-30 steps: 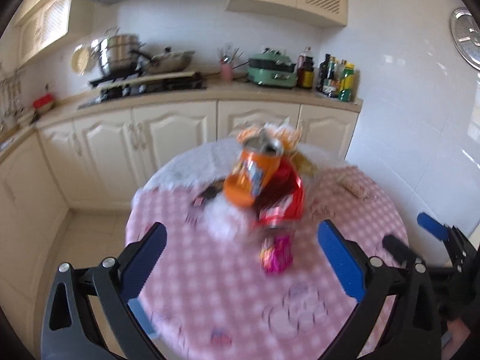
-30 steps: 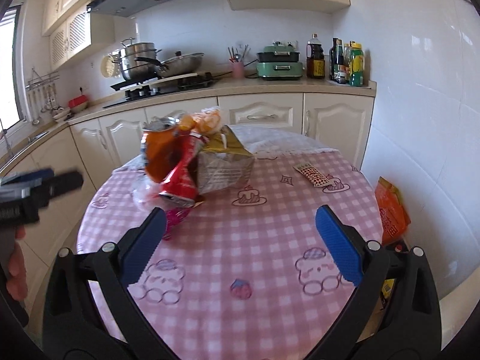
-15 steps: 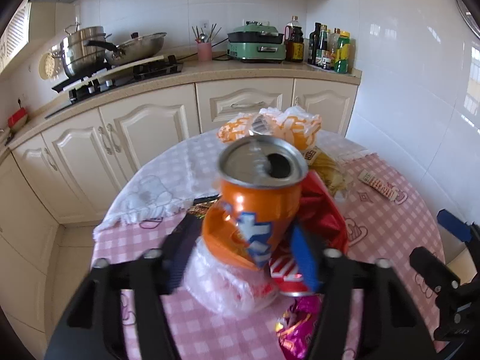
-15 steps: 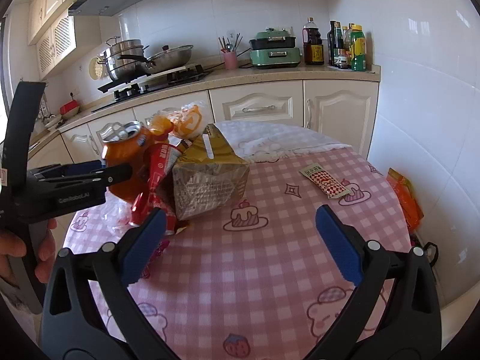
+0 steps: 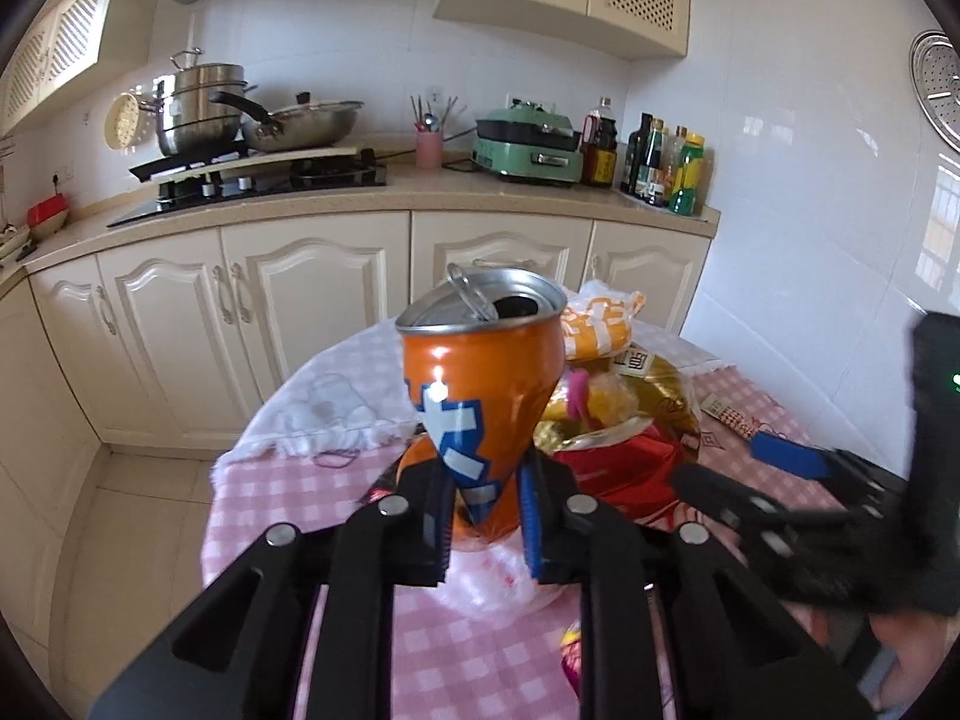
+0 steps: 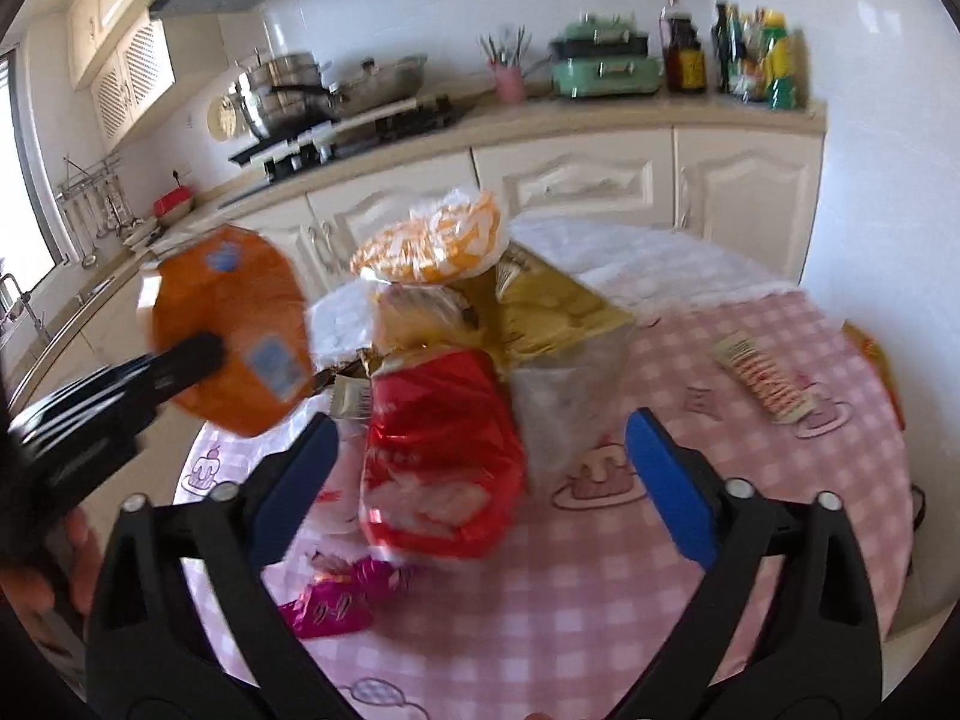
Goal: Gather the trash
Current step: 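Grasp the red Coca-Cola can with the right gripper and lift it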
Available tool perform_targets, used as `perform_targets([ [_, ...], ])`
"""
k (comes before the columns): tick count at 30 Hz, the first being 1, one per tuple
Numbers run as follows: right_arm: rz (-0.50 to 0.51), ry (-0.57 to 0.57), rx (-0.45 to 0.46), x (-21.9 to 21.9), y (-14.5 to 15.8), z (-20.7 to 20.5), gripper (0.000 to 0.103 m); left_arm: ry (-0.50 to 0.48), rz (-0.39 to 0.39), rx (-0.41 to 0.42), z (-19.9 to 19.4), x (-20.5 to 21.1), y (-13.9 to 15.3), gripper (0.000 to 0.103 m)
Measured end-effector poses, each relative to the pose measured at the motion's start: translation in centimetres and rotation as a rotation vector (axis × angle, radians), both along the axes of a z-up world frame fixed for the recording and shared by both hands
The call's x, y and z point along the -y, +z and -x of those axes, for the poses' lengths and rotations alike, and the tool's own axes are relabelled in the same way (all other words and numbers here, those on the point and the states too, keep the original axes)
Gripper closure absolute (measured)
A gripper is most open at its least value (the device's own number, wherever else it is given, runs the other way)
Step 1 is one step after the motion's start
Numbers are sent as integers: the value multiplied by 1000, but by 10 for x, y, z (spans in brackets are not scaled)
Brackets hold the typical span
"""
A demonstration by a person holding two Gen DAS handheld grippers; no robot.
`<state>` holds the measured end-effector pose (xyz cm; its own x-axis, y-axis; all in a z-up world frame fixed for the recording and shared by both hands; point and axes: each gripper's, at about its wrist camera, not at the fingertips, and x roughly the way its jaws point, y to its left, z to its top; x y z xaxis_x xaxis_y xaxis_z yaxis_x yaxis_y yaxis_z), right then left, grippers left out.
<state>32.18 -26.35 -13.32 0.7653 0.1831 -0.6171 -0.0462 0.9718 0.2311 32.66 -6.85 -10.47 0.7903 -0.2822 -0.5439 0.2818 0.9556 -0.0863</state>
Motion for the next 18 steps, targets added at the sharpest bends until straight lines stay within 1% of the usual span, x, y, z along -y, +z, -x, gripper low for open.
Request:
perform_targets([
  [1, -19, 6, -18, 0, -2, -3, 15, 7, 2, 5, 4, -4, 2, 86],
  [3, -19, 7, -42, -2, -5, -6, 20, 29, -2, 14, 13, -13, 5, 86],
  [6, -32, 9, -61, -2, -9, -6, 20, 47, -2, 14, 25, -23, 9, 86],
  [8, -51, 16, -94, 1, -16, -11, 20, 51, -1, 17, 30, -26, 11, 86],
  [10, -106, 23, -127, 6, -24, -16, 21, 63, -21, 29, 37, -27, 11, 87],
  [11, -150, 34, -145, 8, -29, -19, 22, 66, -31, 34, 38, -26, 11, 87],
  [13, -201, 42, -159, 12, -35, -22, 27, 58, -32, 28, 41, -25, 9, 87],
  [14, -218, 48, -165, 12, -37, -23, 35, 55, -31, 25, 42, -25, 7, 87],
  [15, -232, 56, -175, 12, -40, -24, 49, 53, -32, 21, 43, -25, 5, 87],
  [17, -255, 74, -192, 10, -42, -23, 63, 48, -32, 15, 44, -24, 3, 87],
  [18, -252, 74, -187, 9, -41, -19, 64, 46, -30, 10, 44, -25, 2, 87],
])
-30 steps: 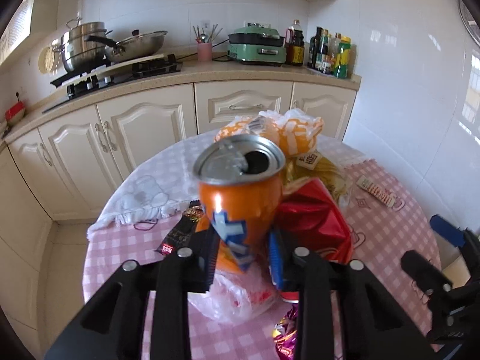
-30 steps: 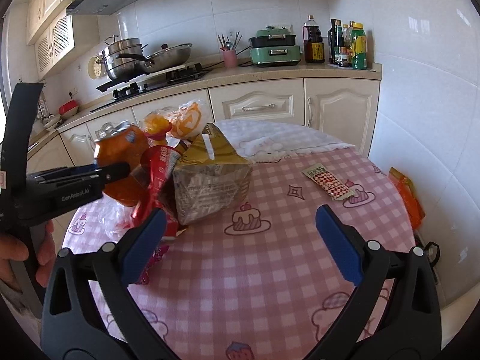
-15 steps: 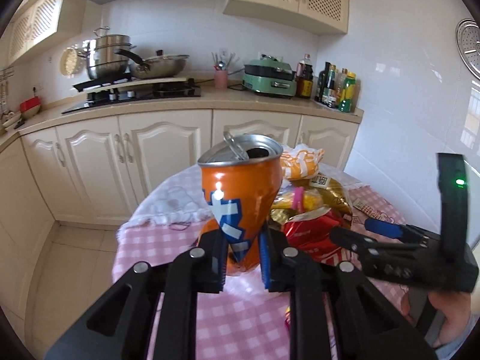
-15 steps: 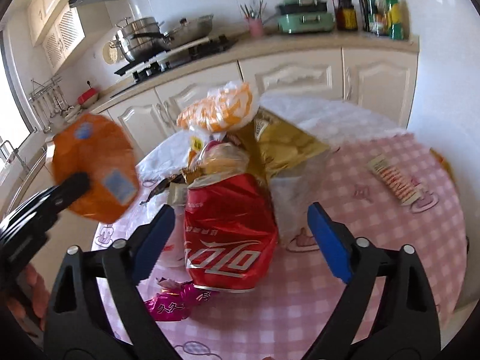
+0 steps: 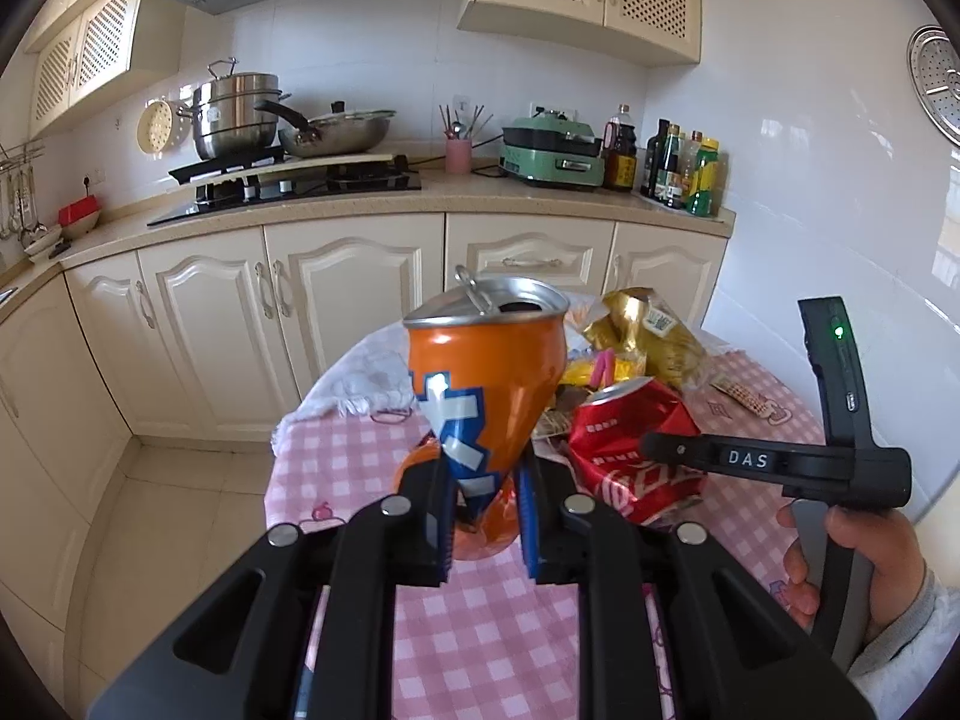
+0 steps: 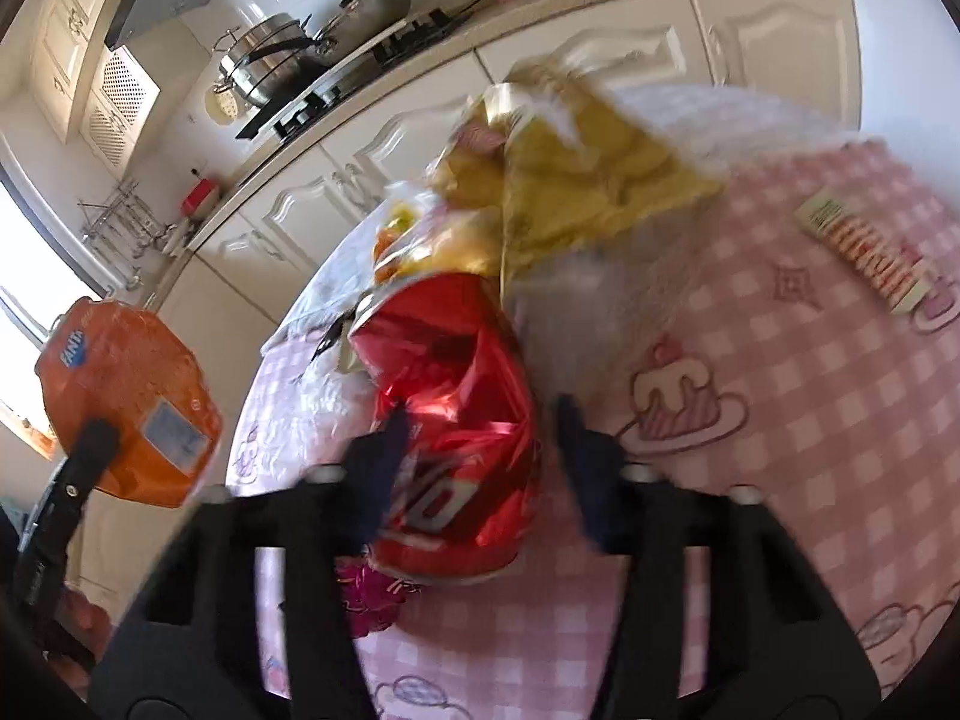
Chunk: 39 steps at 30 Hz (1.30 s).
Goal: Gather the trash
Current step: 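Grasp the red Coca-Cola can with the right gripper and lift it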
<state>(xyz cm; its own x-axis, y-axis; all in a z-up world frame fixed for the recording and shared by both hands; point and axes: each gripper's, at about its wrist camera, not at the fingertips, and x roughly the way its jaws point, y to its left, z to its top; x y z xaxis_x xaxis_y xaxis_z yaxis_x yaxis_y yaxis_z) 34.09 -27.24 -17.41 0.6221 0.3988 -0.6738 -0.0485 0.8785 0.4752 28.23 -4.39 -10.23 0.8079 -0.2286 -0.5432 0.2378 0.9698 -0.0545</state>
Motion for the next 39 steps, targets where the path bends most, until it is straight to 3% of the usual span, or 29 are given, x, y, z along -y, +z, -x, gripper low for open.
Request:
perform_targets([
  [9, 138, 75, 48, -32, 18, 6, 72, -5, 19, -31, 0, -3, -9, 87],
  [14, 236, 100, 121, -46, 34, 18, 78, -2, 34, -41, 2, -8, -11, 87],
  [27, 405, 72, 248, -62, 70, 54, 81, 0, 63, -26, 22, -15, 2, 87],
  [32, 481, 78, 231, -64, 73, 67, 81, 2, 62, -16, 33, -17, 7, 87],
  [39, 540, 142, 127, -59, 60, 75, 81, -12, 66, -26, 45, -16, 4, 87],
])
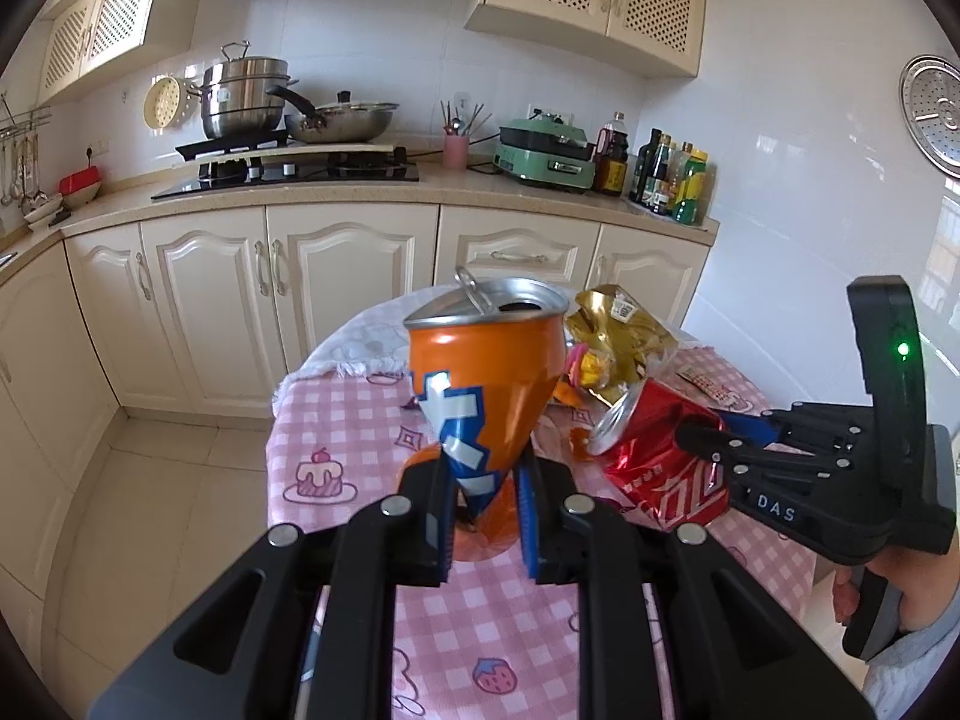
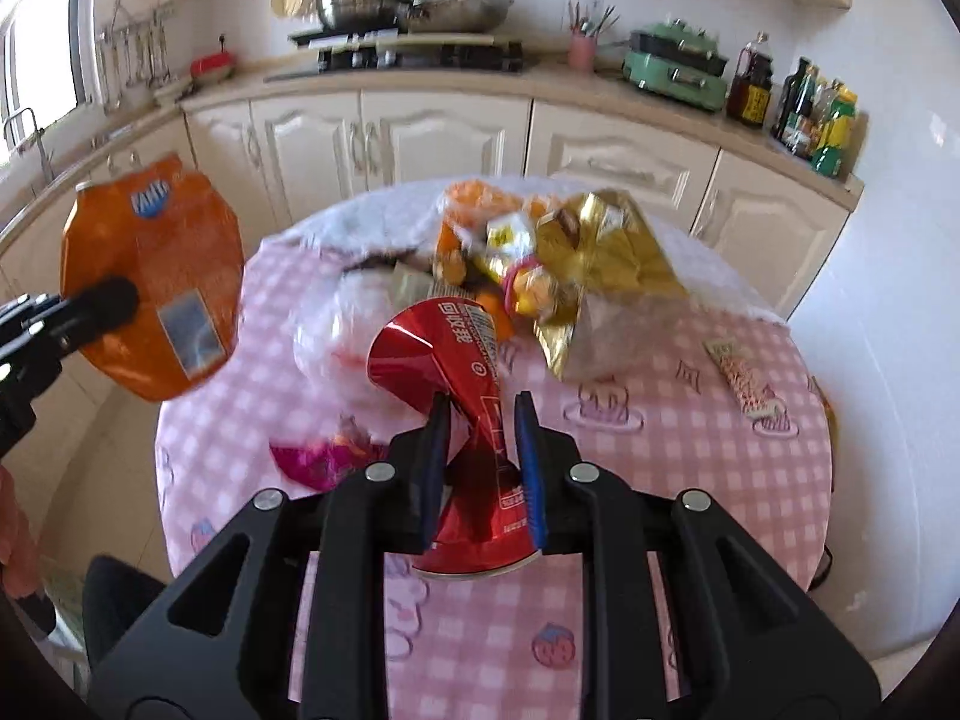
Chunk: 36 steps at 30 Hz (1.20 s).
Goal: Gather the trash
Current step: 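Grasp the red Coca-Cola can with the right gripper and lift it, then carry both cans over the light-blue bin with both grippers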
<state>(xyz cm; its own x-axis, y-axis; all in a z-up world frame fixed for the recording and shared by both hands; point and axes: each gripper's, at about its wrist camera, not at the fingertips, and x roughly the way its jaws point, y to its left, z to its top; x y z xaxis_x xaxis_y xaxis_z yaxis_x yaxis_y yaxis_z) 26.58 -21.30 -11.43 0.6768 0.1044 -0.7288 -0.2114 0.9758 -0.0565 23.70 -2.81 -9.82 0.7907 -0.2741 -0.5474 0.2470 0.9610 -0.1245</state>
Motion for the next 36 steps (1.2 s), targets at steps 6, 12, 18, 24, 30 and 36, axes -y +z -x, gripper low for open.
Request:
perform_targets([
  [6, 73, 71, -103, -15, -10, -7, 80, -5, -1, -19, 4, 0, -6, 87],
  [12, 95, 105, -170, -18, -18, -17, 79, -6, 1, -35, 7, -2, -13, 87],
  [18, 83, 65, -103, -12, -19, -19, 83, -4, 15, -37, 7, -6, -13, 87],
  [24, 42, 18, 72, -14, 28, -4, 85, 24, 76, -12, 11, -32, -3, 87],
  [30, -108, 185, 159, -84, 59, 15, 85, 111, 99, 38, 29, -82, 15, 87],
  [36, -238, 315, 101, -180, 33, 0, 85, 324, 22, 31, 44, -157, 5, 87],
])
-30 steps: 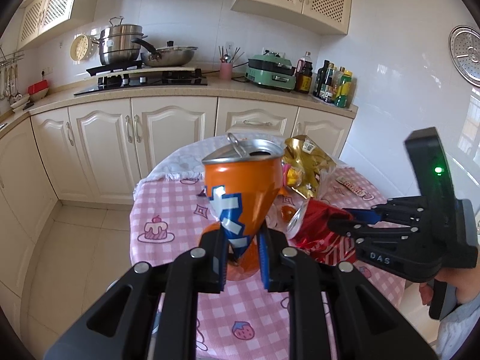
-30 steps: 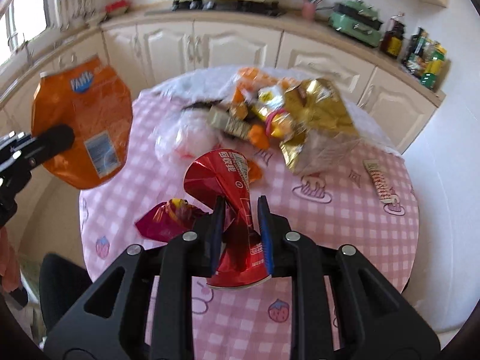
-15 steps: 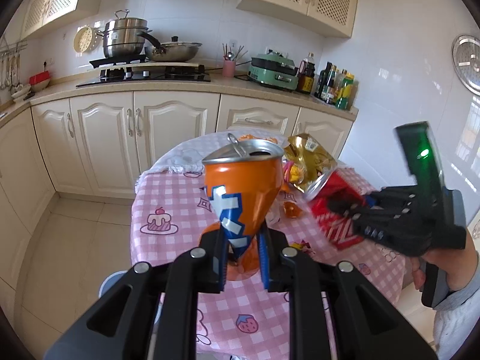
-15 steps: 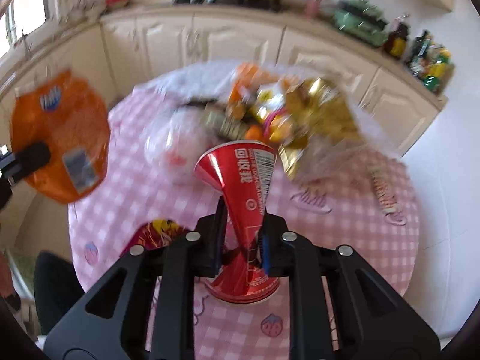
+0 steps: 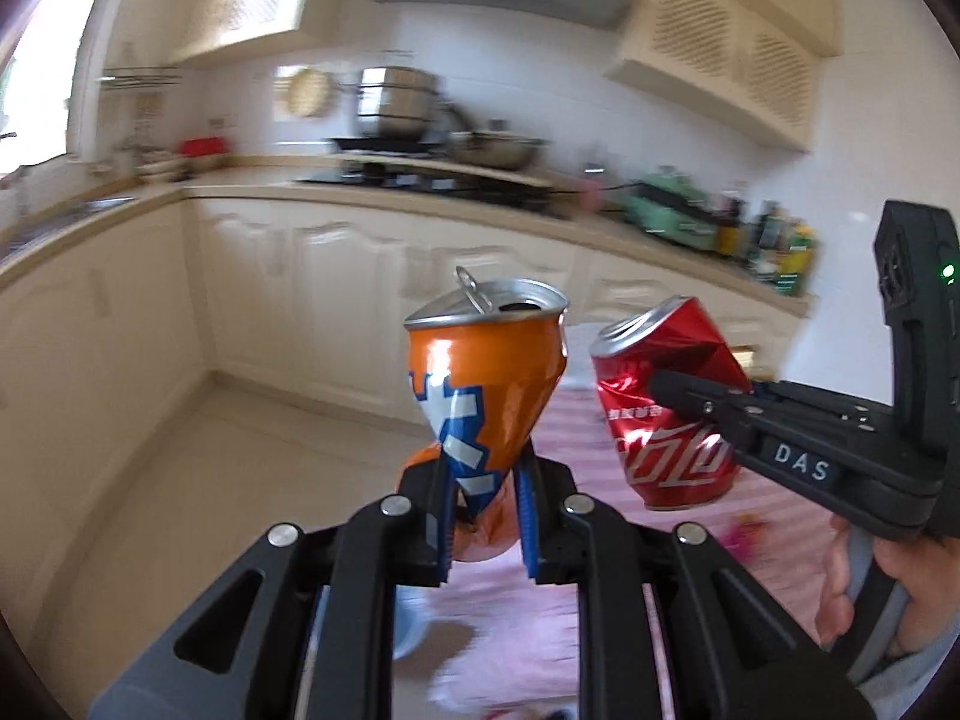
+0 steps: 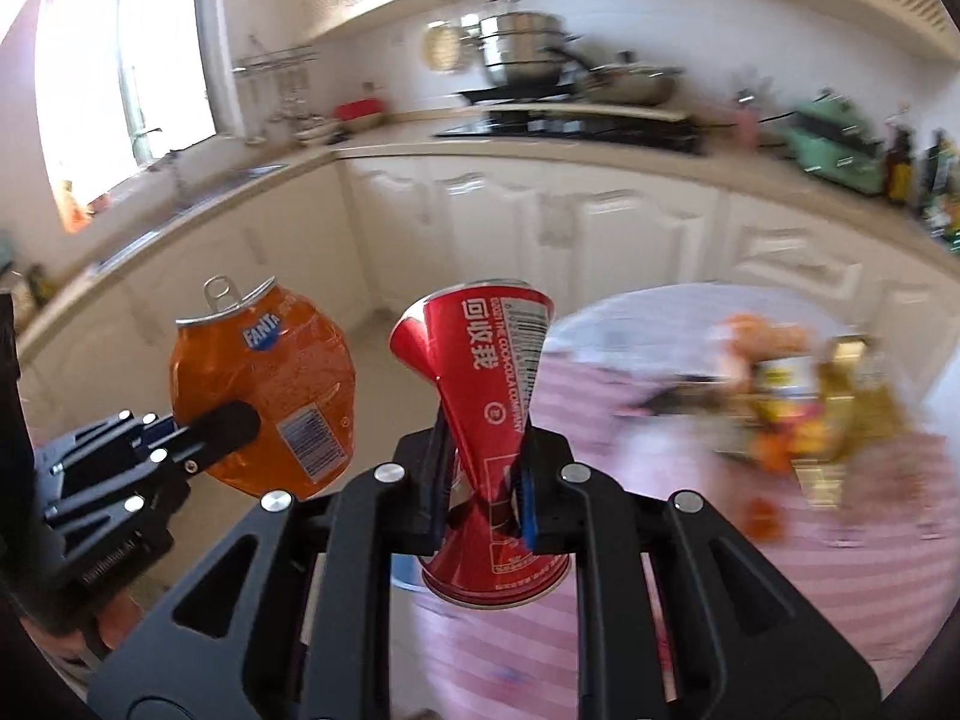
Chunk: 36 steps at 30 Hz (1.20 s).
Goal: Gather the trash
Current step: 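Carry both cans over the light-blue bin with both grippers, then open the left gripper to drop the Fanta can while the right gripper drops the red can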
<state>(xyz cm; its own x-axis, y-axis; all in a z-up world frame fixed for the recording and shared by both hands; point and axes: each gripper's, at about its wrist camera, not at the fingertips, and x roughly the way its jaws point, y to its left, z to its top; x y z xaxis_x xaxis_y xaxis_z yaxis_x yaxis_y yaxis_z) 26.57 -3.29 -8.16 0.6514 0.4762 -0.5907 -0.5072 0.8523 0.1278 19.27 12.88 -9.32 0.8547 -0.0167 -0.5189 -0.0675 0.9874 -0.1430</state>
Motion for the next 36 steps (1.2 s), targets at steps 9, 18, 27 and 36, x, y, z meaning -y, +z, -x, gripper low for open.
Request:
perform_targets([
  [9, 83, 164, -184, -158, -120, -12, 85, 234, 49, -228, -9, -127, -105, 87],
  [18, 299, 125, -354, -210, -289, -57, 85, 239, 197, -487, -72, -174, -272, 87],
  [27, 325, 17, -504, -186, -405, -108, 85, 201, 319, -667, -142, -169, -398, 87],
  [36, 313, -4, -575, -182, -454, -130, 85, 192, 335, -760, -167, -161, -461, 86],
])
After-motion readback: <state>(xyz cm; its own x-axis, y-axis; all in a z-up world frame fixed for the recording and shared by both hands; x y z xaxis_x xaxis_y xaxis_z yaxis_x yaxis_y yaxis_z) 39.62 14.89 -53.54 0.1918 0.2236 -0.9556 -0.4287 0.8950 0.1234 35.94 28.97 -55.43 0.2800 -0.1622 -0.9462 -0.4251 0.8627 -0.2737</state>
